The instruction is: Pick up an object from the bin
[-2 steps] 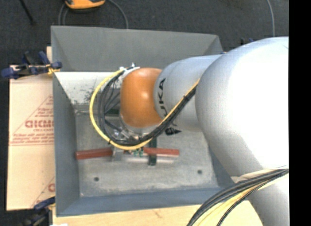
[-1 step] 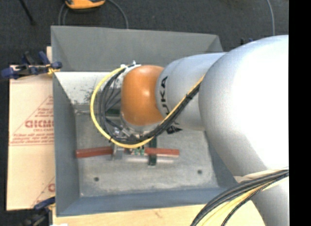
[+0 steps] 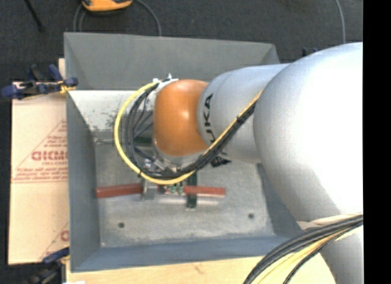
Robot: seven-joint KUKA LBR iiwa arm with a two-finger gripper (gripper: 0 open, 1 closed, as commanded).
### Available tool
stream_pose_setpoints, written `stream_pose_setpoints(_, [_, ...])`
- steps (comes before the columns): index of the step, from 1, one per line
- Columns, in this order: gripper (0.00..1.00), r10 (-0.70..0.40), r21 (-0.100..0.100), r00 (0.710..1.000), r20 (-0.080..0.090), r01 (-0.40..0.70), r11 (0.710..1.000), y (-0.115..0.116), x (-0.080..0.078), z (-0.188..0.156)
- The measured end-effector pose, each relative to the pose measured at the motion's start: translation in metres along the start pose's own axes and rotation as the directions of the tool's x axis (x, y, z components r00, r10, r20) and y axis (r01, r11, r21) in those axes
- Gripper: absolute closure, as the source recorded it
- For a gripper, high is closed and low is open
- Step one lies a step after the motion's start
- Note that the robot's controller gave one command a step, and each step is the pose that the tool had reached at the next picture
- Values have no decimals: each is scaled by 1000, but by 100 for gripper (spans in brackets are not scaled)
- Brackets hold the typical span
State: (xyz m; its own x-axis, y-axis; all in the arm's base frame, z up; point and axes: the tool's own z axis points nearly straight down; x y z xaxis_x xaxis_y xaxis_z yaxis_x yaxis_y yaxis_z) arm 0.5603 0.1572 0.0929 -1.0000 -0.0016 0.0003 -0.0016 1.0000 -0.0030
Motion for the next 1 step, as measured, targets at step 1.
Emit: stream_pose_setpoints(1, [100,1,-1,1000,0,-1,1000,0,0,-17])
